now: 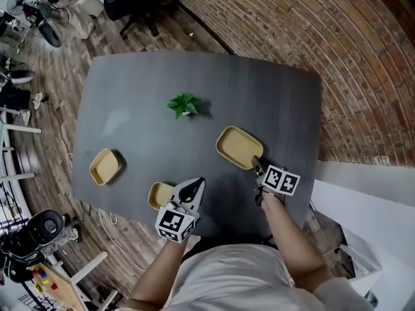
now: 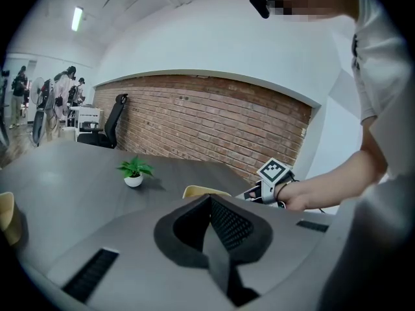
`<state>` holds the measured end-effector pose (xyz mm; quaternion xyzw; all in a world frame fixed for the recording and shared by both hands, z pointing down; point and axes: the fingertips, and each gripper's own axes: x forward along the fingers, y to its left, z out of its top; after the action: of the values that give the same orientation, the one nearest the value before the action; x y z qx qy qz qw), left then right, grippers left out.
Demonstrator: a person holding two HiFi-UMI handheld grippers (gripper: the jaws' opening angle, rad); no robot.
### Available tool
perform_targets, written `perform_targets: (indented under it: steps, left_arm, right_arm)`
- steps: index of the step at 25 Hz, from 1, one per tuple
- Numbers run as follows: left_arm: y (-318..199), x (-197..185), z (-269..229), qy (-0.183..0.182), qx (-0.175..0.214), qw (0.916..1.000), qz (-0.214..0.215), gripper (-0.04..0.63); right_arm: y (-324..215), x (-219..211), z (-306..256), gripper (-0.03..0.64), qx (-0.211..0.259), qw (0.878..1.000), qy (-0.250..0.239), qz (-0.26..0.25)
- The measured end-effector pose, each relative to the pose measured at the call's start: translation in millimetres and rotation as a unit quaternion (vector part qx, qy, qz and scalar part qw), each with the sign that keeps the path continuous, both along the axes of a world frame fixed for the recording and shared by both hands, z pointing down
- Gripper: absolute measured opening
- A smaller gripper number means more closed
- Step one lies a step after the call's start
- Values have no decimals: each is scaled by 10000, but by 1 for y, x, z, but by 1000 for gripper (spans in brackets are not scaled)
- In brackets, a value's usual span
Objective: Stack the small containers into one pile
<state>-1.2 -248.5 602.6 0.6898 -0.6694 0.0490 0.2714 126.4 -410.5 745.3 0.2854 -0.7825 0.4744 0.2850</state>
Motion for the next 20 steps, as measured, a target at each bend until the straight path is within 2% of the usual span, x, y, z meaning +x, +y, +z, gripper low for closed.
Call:
perform_targets:
  steps: [4, 10, 20]
  left_arm:
    - [0, -4, 2, 39, -18, 10000, -36, 11]
    - [5, -10, 2, 94, -7, 9998, -164, 11]
    - [23, -15, -14, 65, 113, 9995, -295, 11]
  right_arm:
    - [-3, -2, 4, 71, -156, 9997, -77, 169]
    - [-6, -3, 4, 36, -220, 9992, -166, 303]
    - [5, -2, -17, 21, 124, 9996, -177, -172]
